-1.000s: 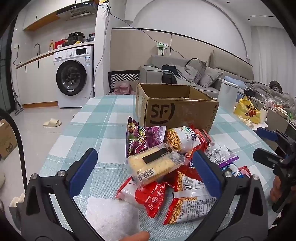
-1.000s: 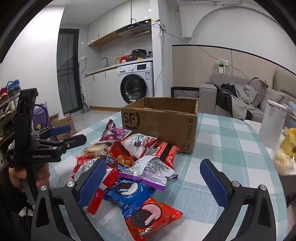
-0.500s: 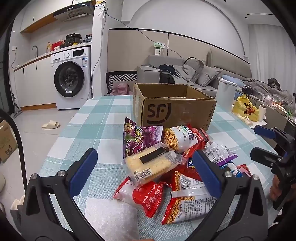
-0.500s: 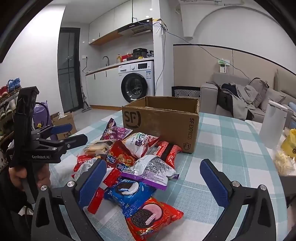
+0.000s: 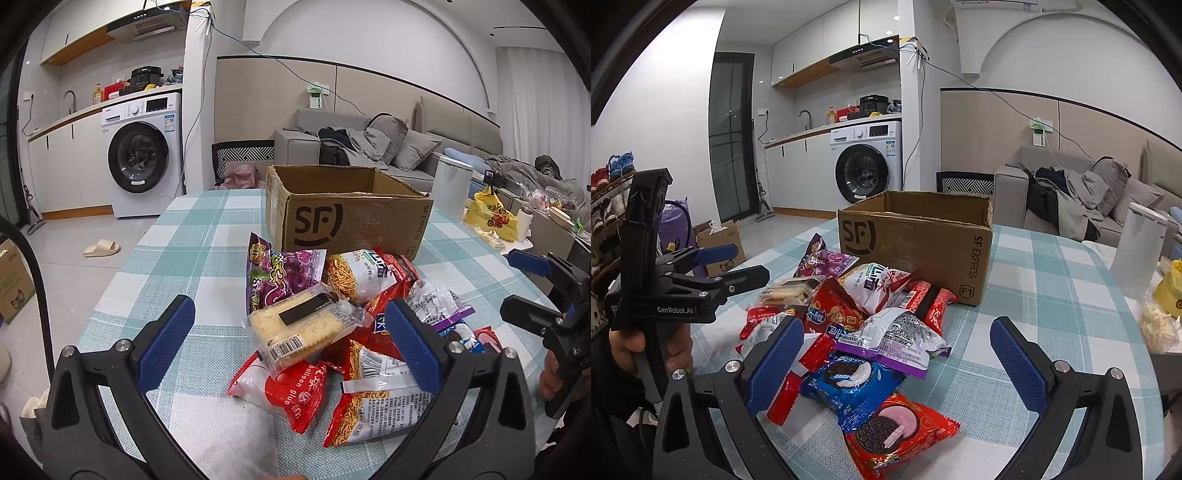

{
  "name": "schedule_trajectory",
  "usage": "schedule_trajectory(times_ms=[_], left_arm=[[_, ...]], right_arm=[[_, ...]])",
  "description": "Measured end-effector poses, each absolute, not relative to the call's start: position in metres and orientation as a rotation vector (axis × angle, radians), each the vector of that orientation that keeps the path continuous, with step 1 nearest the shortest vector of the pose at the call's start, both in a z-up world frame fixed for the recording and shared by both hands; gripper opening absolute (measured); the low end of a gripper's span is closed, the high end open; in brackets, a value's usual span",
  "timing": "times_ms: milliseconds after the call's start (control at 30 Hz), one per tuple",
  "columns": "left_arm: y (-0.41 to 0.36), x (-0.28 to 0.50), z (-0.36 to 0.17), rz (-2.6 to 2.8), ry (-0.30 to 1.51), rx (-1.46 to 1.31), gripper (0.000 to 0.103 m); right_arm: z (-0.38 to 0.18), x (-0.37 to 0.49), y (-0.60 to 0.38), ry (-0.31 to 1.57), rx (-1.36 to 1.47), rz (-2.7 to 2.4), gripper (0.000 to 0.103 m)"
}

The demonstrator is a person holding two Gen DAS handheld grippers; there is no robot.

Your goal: Organize snacks

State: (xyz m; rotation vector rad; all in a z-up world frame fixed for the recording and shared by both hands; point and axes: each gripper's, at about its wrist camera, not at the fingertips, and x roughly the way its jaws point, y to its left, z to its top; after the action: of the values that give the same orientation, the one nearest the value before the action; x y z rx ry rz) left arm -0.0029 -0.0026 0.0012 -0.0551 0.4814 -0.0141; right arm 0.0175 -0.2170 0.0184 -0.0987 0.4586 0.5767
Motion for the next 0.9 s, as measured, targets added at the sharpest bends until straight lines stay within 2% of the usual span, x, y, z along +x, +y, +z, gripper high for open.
schedule_trajectory(times_ms=[900], left_arm=[[0.0027,-0.0004,-0.0004,-0.006,0.487,-0.066,0.102]], right_arm=[[0.0179,0.018,-0.2147,0.463,-0.102,0.577,0.103]])
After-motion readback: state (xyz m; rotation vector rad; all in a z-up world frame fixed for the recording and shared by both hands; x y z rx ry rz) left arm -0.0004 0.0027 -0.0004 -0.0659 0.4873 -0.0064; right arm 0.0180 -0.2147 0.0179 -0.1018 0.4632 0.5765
